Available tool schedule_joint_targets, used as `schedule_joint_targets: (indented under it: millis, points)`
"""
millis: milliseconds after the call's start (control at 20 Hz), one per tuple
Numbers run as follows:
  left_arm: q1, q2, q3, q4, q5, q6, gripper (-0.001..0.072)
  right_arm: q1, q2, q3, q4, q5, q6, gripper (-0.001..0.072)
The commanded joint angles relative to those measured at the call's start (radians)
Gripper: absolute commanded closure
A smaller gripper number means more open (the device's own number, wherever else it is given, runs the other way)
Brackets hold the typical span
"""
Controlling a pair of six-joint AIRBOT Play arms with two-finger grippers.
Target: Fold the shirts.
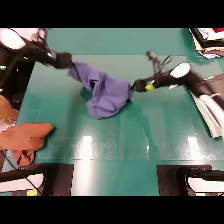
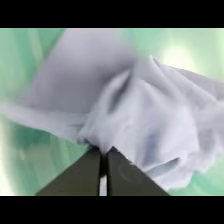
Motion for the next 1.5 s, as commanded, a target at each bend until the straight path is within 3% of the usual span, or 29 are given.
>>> schedule_joint_targets:
  millis: [0, 350, 650, 1000, 1200, 1350, 1400, 1450]
  points:
    - [0.0, 0.182, 0.109, 0.024, 0.008, 0.001, 0.0682, -0.076, 0.158, 0.144, -0.141, 0.15, 0.003, 0.07]
    - [0.0, 0.461, 0.3, -0.062, 0.01, 0.002, 0.0682, -0.102, 0.422, 0.42, -0.145, 0.224, 0.003, 0.07]
    - [0.0, 0.473, 0.347, -0.107, -0.002, 0.038, 0.0682, -0.102, 0.482, 0.502, -0.221, 0.229, 0.065, 0.07]
    - [0.001, 0.319, -0.001, -0.101, -0.131, 0.038, 0.0682, 0.013, 0.258, 0.254, -0.219, 0.347, 0.15, 0.07]
    - [0.001, 0.235, -0.313, 0.062, -0.068, 0.039, 0.0681, 0.055, 0.089, 0.104, -0.213, 0.221, 0.148, 0.0699]
    - [0.001, 0.184, -0.406, 0.158, 0.03, 0.037, 0.0681, 0.039, -0.025, 0.105, -0.211, 0.14, 0.148, 0.0696]
    - [0.001, 0.171, -0.405, 0.162, 0.048, 0.037, 0.0681, 0.032, -0.062, 0.123, -0.21, 0.13, 0.148, 0.063]
    - [0.001, 0.162, -0.404, 0.162, 0.071, 0.037, 0.0681, 0.02, -0.094, 0.148, -0.21, 0.134, 0.148, 0.0426]
